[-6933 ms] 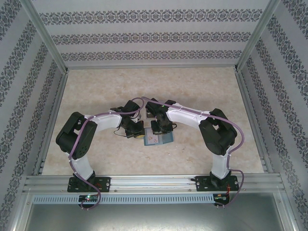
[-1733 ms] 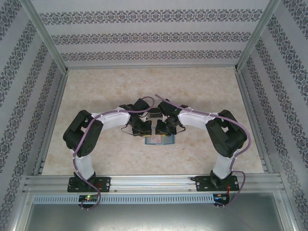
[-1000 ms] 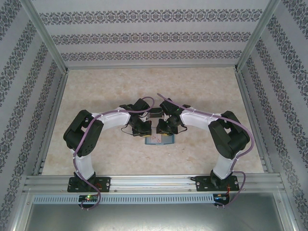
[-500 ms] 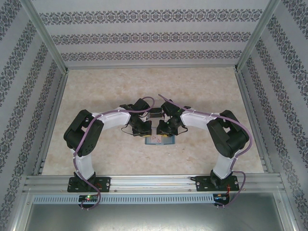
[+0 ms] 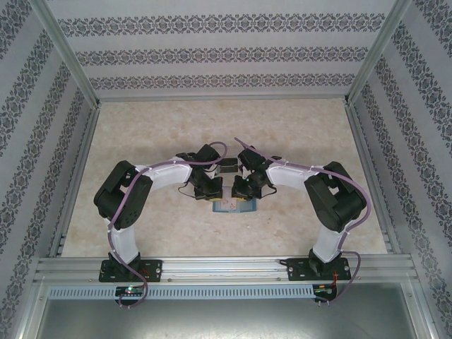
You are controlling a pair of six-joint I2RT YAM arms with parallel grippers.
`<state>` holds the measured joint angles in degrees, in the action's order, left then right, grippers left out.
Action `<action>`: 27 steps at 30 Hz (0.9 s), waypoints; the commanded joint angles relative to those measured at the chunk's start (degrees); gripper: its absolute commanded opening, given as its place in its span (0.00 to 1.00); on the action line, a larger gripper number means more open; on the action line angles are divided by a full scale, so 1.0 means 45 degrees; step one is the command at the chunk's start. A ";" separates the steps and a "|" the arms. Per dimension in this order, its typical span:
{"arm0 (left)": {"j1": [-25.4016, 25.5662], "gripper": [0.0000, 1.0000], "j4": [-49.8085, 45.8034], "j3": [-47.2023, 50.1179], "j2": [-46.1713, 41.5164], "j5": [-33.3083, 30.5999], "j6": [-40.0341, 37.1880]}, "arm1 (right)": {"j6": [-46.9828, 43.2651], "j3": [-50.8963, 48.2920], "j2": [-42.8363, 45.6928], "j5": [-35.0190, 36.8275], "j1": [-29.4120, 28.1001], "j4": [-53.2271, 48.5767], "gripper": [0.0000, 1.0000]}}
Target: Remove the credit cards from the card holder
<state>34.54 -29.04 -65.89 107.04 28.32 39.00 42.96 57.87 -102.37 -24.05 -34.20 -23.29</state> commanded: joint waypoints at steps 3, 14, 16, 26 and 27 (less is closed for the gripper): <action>0.0219 0.00 -0.0930 0.0043 0.0555 -0.0376 -0.0289 | -0.0079 -0.0257 0.0237 0.0360 0.0104 -0.0094 0.12; 0.0259 0.00 -0.0984 -0.0043 0.0620 -0.0335 -0.0377 | -0.0801 -0.0079 0.0792 0.1297 0.0426 -0.1488 0.09; 0.0253 0.00 -0.1008 -0.0065 0.0637 -0.0337 -0.0392 | -0.0972 0.0045 0.0907 0.1585 0.0450 -0.1862 0.09; 0.0273 0.00 -0.1079 -0.0198 0.0745 -0.0316 -0.0437 | -0.0468 -0.0203 0.0750 -0.0416 0.0482 -0.0205 0.20; 0.0277 0.00 -0.1094 -0.0221 0.0758 -0.0317 -0.0426 | -0.0412 -0.0200 0.0648 -0.0521 0.0452 -0.0063 0.21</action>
<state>34.57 -30.13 -66.98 107.77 28.51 38.00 39.94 57.63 -99.04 -22.41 -32.36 -26.87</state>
